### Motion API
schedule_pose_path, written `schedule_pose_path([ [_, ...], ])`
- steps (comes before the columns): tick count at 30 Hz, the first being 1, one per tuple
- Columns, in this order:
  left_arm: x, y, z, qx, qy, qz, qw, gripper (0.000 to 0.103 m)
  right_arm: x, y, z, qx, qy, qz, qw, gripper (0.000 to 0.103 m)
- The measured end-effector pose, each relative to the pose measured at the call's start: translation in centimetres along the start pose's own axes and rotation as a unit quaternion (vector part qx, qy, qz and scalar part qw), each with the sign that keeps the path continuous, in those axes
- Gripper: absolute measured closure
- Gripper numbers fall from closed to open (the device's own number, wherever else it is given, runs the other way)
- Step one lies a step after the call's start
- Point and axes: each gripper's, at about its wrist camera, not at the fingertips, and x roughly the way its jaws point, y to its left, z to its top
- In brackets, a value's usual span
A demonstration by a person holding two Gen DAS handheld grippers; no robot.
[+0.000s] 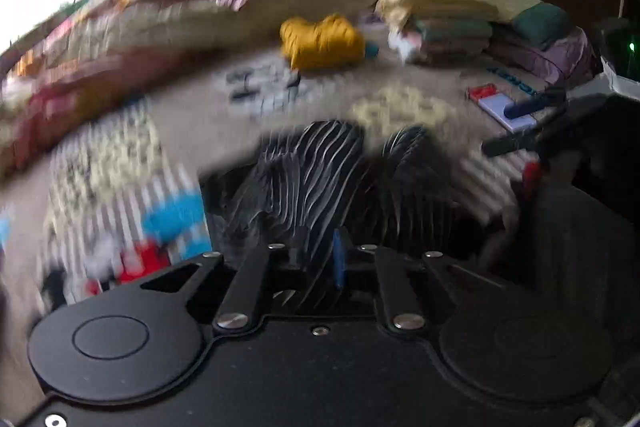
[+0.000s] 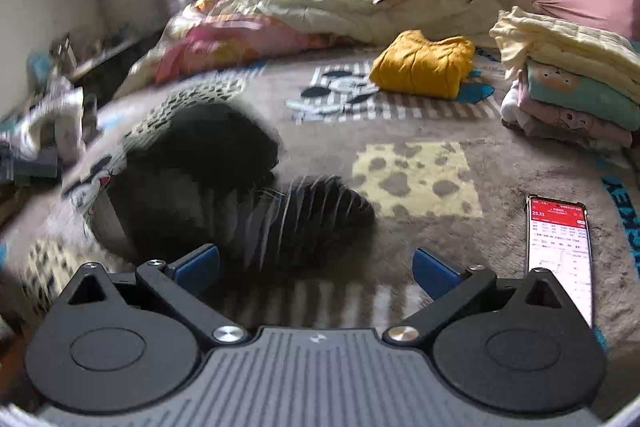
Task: Fold clothes
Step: 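Grasp the black-and-white striped shirt with the left gripper and lift it, then grasp the striped shirt with the right gripper while the left gripper holds it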
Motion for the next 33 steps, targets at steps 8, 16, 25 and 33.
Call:
schedule_pose_path([
  [8,-0.6,2.8,0.4,-0.042,-0.031,0.019,0.9984,0.055,1.0,1.5,0.2,-0.119,0.014,0.0,0.993,0.01],
  [16,5.8,5.5,2.9,-0.053,-0.021,-0.024,0.9981,0.054,3.3,3.5,2.1,-0.206,0.019,0.025,0.978,0.01],
  [25,10.2,11.1,-1.0,-0.153,-0.005,-0.071,0.9857,0.053,6.4,5.4,7.5,-0.243,0.0,0.077,0.967,0.015],
  [33,12.6,15.1,-5.3,-0.239,-0.022,-0.14,0.9606,0.053,12.1,7.7,12.2,-0.254,0.055,0.174,0.95,0.015],
])
